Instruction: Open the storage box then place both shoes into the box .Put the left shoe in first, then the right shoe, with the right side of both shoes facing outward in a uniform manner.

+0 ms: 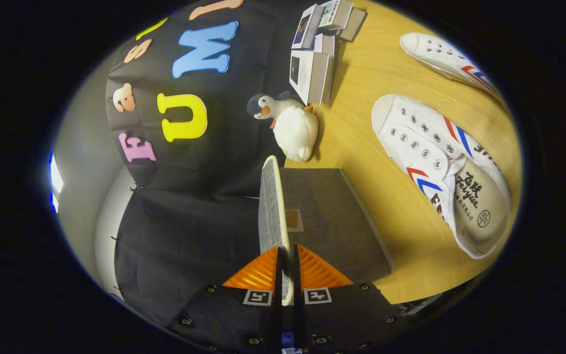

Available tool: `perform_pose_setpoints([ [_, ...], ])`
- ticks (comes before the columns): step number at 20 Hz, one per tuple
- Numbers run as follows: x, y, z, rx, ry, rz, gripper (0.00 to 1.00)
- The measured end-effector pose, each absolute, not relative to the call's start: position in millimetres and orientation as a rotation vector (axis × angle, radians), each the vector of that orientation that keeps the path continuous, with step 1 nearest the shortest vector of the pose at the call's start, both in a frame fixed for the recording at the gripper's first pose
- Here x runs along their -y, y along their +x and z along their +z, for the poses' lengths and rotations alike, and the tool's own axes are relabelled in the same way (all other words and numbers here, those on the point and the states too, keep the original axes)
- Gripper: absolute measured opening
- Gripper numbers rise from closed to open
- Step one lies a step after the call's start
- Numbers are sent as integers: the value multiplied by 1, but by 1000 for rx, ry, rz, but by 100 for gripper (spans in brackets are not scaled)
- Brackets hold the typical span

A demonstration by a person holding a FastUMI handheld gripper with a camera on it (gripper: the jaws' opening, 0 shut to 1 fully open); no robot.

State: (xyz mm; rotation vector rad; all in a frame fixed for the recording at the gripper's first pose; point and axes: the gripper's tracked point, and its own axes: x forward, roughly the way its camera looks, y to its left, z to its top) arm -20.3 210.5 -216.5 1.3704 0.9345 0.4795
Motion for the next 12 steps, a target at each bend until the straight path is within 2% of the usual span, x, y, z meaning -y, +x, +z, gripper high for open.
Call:
perform_pose_setpoints([
  [1,-199,-21,-208,-912,1376,482,9],
  [2,-210,-16,-204,-901,1361,488,0],
  [12,-245,-9,-87,-807,1227,695,0],
])
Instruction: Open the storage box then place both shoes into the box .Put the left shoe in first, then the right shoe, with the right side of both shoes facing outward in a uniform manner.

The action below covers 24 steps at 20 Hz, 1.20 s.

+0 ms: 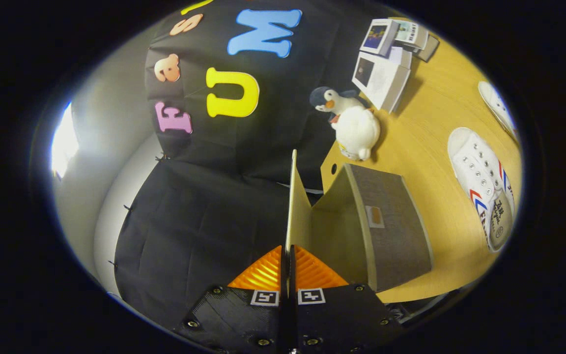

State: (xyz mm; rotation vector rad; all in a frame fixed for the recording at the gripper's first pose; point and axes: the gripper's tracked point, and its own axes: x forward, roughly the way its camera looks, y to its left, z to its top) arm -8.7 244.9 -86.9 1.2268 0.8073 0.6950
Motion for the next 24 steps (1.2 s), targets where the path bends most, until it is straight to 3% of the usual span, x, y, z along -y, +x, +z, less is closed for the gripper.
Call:
perform_pose_setpoints([
  [7,-306,-6,-41,-756,1129,765,0],
  [18,-420,-20,-31,-767,975,850,0],
  [19,-421,-21,-29,-756,945,870,7],
  [20,-426,-26,-31,-745,898,885,7],
  [21,-430,-25,-31,-725,862,896,23],
  [23,-428,-22,-25,-680,804,912,67],
  [24,-431,-21,-26,-668,776,917,81],
])
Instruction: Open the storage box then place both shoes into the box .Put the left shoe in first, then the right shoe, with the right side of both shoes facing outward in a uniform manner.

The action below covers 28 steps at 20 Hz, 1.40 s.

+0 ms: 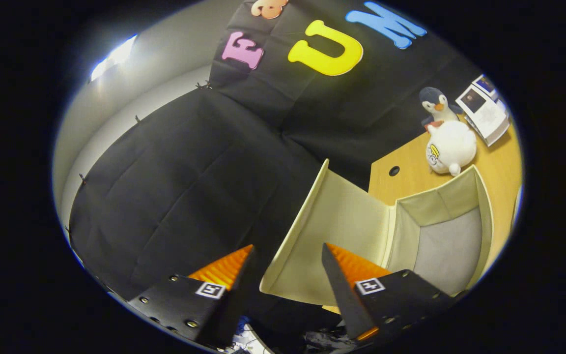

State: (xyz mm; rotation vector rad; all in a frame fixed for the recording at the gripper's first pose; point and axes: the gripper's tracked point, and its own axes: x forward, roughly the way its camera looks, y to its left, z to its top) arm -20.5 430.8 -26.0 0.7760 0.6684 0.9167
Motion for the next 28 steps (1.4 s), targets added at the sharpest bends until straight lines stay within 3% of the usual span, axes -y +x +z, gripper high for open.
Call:
perform_pose_setpoints([
  [1,-428,-19,-29,-662,750,917,97],
  [13,-279,25,-49,-529,427,668,97],
  [28,-112,34,-179,-645,155,345,97],
])
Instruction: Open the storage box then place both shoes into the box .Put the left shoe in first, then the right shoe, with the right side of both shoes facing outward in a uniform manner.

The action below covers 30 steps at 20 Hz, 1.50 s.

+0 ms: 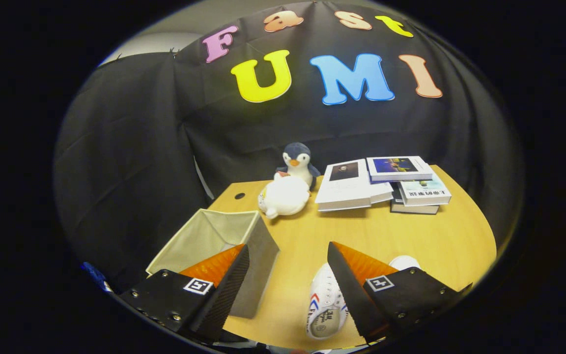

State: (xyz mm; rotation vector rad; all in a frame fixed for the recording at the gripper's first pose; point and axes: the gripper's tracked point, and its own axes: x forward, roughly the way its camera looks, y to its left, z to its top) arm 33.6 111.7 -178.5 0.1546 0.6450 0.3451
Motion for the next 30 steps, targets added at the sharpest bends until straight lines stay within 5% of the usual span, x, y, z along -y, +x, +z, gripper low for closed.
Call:
perform_pose_setpoints([
  [19,-48,-13,-349,-1058,75,254,97],
  [22,-55,-15,-357,-1092,122,258,83],
  [25,-63,-18,-357,-1128,195,245,32],
  [26,-61,-16,-356,-1134,199,246,32],
  [27,-62,-13,-358,-1133,222,228,8],
  [30,-63,-13,-355,-1135,273,204,0],
])
